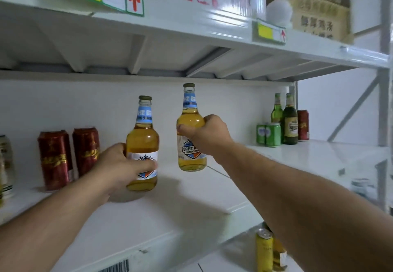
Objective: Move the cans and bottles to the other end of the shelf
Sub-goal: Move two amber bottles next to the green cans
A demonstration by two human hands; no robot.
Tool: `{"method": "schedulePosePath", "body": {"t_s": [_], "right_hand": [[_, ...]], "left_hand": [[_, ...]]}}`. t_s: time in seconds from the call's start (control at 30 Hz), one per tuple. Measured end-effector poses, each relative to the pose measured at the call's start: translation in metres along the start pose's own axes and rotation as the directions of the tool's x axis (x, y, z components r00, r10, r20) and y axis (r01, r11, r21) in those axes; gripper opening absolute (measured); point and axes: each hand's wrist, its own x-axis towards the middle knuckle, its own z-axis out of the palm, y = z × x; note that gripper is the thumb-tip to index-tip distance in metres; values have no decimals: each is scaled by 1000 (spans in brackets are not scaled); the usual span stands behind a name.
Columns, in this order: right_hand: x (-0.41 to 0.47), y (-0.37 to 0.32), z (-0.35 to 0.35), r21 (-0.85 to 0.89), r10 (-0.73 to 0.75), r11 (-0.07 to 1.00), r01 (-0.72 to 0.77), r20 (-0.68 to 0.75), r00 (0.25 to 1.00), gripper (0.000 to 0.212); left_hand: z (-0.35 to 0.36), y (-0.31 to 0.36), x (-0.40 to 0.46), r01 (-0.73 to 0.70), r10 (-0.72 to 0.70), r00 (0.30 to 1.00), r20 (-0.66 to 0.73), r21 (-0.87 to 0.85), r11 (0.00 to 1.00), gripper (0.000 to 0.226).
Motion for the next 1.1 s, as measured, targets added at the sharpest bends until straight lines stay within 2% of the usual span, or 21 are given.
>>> {"method": "schedulePosePath", "body": {"t_s": [0.1, 0.27, 0.53, 0.63, 0.87, 1.1], "right_hand": [[-3, 13, -39, -12, 6, 1000, -6, -37, 999, 60], [-5, 39, -110, -29, 8, 1000, -10, -66, 998, 58], [10, 86, -220, -74, -6, 997, 0, -81, 997, 64], [20, 104, -252, -59, -8, 998, 3, -90, 996, 60], [61, 142, -298, -10, 0, 1000, -1, -100, 995, 55], [118, 177, -308, -18, 1, 1000, -3, -116, 993, 57]], "left_hand": [[33, 20, -8, -6, 6, 999, 37, -7, 1000, 27], [100, 62, -30, -10, 14, 996, 89, -47, 999, 46], [209, 126, -64, 0, 10, 993, 118, -85, 996, 57], [243, 143, -67, 13, -4, 991, 133, -64, 998, 64], [308, 169, -58, 20, -8, 990, 144, -82, 996, 64], [358, 168, -12, 4, 9, 991, 134, -98, 995, 64]]}}
